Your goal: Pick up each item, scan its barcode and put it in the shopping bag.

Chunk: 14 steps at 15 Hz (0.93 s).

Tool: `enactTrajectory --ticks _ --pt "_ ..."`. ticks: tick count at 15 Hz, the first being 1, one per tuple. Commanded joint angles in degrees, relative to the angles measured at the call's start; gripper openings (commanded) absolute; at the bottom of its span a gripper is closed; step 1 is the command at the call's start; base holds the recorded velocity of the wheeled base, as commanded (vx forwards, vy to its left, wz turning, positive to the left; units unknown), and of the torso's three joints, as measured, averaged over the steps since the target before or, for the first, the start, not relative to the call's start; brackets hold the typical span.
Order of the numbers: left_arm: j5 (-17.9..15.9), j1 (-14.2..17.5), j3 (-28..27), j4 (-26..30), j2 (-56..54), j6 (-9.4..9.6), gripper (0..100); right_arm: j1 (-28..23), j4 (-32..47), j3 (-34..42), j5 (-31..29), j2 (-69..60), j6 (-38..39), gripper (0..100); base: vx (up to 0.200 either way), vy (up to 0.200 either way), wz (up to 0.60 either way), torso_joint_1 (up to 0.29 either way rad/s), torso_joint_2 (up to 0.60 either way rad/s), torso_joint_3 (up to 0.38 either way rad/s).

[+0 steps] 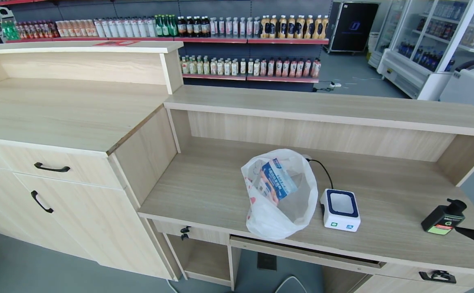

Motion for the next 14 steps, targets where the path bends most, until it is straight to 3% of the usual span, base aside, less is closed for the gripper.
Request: enactTrajectory --ticks 1,14 --pt "0.0 0.0 0.0 0.0 0.0 -0.01 100 1.0 0.0 -0.6 0.0 0.8 0.0 100 0.000 0.000 0.00 0.000 0.00 0.000" --pt "0.0 0.0 0.0 0.0 0.0 -0.01 100 5.0 0.0 -2.6 -0.3 4.0 -0.1 100 0.000 0.000 0.00 0.000 0.00 0.000"
